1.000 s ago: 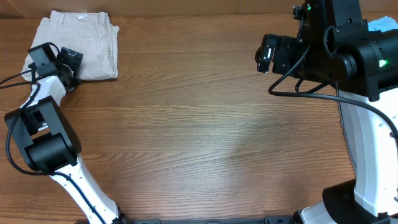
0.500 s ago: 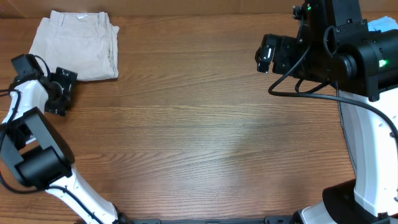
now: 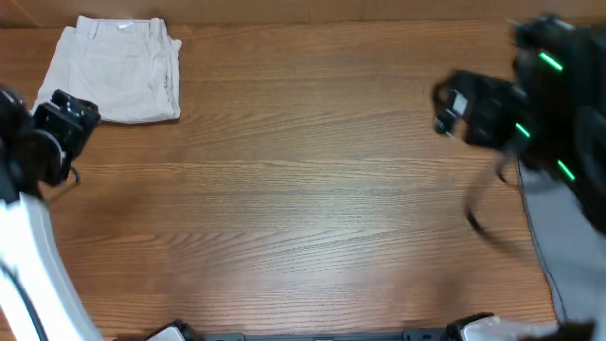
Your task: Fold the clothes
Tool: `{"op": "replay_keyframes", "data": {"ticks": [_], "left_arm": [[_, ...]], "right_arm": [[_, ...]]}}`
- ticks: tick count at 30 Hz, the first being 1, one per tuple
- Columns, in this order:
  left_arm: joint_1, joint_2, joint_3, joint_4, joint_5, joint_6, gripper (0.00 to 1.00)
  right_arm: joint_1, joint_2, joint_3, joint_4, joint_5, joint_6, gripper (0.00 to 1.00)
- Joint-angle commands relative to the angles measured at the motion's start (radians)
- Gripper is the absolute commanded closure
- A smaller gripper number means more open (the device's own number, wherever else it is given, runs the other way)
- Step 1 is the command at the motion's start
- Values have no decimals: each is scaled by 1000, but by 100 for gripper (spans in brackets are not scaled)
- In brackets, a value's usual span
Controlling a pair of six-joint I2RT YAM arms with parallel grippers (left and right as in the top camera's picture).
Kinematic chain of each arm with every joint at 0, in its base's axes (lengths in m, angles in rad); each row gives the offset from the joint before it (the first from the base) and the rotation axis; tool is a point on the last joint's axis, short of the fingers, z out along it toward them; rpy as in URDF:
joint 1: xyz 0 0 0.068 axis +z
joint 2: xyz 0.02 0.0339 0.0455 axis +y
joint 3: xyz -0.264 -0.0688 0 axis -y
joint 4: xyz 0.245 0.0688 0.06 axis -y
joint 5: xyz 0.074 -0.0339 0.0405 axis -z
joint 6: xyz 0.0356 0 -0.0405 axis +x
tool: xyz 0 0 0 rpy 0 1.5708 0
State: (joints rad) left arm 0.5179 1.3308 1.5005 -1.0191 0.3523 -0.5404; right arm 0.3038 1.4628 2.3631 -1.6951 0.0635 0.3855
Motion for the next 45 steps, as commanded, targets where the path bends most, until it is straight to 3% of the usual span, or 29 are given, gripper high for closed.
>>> {"op": "replay_keyframes", "data": {"ticks": [1,8,14,23,34,45], "left_arm": [[-1,-186,8,-84,145,142,10],[-1,-483,8,-253,224,228,1],[-1,-613,8,-348,239,230,0],[-1,-632,8,-357,239,230,0],[-1,-632,8,-362,240,230,0],[-1,-632,8,-362,240,230,0]], "right_arm": [[4,-146,-8,2,-18,3,0],[4,-419,-212,2,-65,11,0],[4,-604,-494,27,18,45,0],[4,-623,-730,124,71,68,0],[4,-608,-772,234,70,68,0],[4,-608,-772,234,71,68,0]]}}
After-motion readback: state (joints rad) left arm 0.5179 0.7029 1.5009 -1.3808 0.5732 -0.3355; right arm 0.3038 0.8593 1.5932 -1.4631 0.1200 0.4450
